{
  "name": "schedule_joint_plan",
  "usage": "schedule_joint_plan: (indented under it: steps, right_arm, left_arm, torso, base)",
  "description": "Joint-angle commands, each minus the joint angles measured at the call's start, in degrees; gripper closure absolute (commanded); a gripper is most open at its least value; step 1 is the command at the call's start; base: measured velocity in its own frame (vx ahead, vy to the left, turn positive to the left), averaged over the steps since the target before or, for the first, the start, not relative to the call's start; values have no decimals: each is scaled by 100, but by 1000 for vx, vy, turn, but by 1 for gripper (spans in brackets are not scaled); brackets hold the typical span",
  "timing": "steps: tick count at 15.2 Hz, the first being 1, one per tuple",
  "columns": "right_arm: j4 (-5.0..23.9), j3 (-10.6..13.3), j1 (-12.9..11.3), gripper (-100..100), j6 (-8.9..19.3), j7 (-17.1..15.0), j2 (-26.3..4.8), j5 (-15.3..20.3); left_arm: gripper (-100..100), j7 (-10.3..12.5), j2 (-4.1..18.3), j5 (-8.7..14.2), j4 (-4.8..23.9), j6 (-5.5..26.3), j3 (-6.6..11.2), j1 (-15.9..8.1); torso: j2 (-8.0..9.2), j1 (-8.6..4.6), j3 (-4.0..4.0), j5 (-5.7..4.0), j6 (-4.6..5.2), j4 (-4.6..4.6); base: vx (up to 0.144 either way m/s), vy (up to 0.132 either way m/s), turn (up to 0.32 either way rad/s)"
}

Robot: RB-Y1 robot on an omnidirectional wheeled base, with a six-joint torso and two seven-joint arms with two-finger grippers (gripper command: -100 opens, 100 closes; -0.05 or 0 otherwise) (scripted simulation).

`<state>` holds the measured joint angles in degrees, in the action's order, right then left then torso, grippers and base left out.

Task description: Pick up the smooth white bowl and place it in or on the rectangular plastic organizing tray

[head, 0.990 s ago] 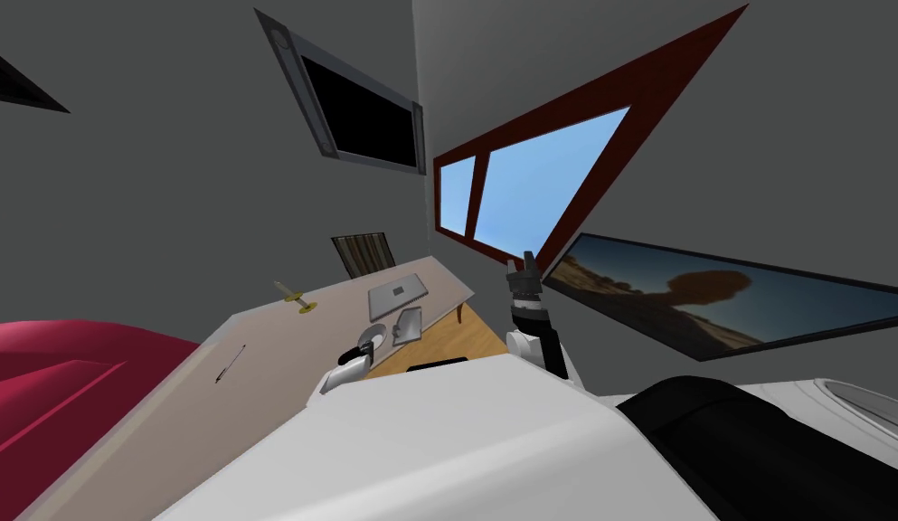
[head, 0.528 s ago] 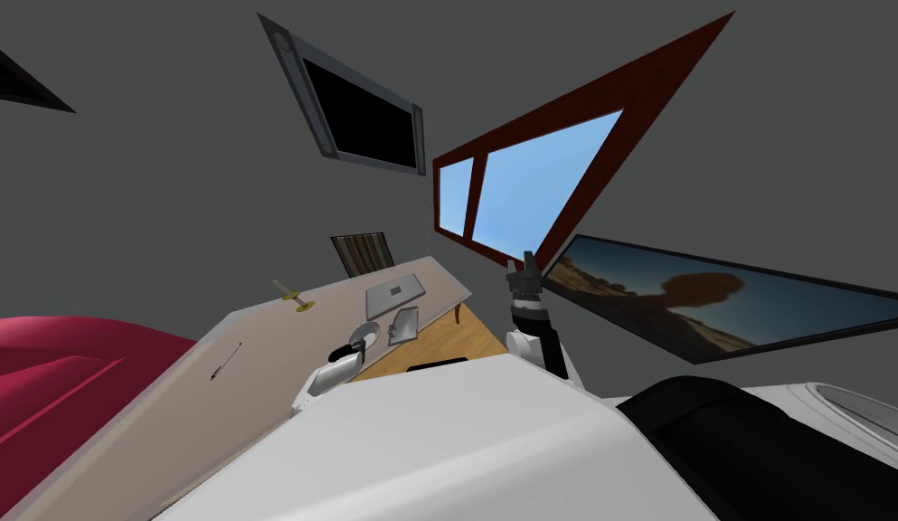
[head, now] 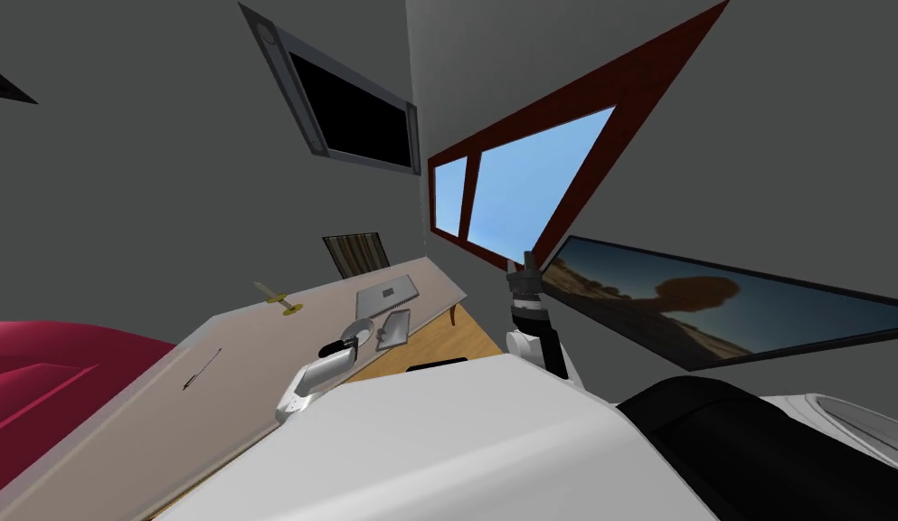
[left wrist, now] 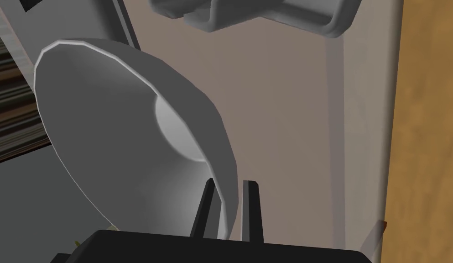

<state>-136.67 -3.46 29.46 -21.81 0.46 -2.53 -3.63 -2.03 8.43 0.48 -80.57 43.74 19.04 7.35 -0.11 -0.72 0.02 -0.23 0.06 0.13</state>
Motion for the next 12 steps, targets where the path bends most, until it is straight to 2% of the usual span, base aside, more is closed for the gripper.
schedule_joint_plan:
  steps: [1,12]
  right_arm:
    - [0,0,0,0,0,0,0,0]
    - [0,0,0,0,0,0,0,0]
  left_arm:
    - [100,-20,31,4,-249,224,61,41]
    - [100,-117,-97,-35,-1430,1221,330,232]
  torso:
    - [0,0,0,0,0,0]
    - [4,-5,3,2,-1,2]
  base:
    - [31,-139,-15]
    - [43,-129,-16]
